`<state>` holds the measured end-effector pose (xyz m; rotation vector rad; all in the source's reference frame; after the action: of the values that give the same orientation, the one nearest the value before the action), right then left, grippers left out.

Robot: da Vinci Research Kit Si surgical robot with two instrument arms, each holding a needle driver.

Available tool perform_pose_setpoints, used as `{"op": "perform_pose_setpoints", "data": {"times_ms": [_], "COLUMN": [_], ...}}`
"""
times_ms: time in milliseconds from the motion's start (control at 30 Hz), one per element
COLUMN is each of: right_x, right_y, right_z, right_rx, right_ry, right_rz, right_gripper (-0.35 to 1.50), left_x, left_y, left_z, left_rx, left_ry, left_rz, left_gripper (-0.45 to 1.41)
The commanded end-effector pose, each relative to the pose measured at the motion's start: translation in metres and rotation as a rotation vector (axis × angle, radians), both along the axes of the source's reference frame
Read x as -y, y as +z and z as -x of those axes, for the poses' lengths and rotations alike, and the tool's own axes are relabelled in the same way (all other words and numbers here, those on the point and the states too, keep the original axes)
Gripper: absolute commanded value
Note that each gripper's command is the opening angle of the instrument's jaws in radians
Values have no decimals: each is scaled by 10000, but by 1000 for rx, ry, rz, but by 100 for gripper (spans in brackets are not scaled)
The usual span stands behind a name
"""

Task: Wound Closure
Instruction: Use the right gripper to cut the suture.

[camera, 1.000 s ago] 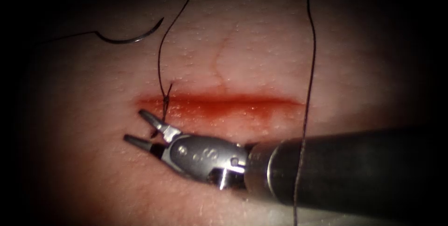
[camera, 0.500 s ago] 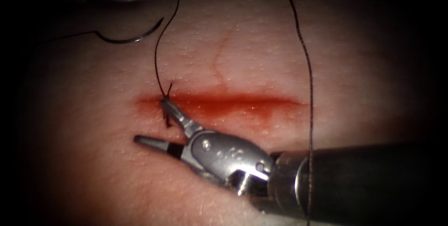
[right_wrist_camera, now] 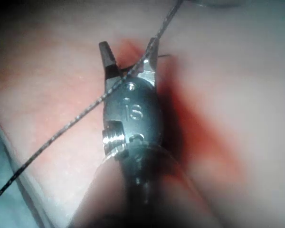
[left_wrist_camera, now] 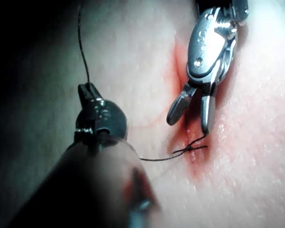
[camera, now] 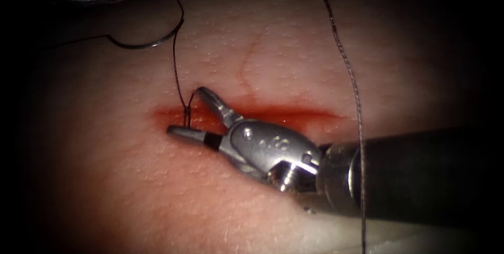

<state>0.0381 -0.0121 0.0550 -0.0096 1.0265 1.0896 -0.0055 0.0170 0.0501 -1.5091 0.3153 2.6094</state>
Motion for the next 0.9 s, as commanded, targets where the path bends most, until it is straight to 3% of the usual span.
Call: {"op": "perform_pose_setpoints", "data": {"times_ms": [33,500,900], "right_x": [-4,-21,-24], "right_y": [9,38,52], "right_z": [-7,-19,-44], "right_rx": [0,21,18], "right_ry": [-4,-29,-104], "right_rz": [-2,-20,31], "right_gripper": [108,120,128], "left_x": [-3,8,12], "left_y": [0,-58,-66], "left_z": [5,1,4], "left_rx": [1,16,25], "left_ry": [-9,-52,-52], "left_rz": [1,-7,-2], "left_gripper": [-45,-45,-45]}}
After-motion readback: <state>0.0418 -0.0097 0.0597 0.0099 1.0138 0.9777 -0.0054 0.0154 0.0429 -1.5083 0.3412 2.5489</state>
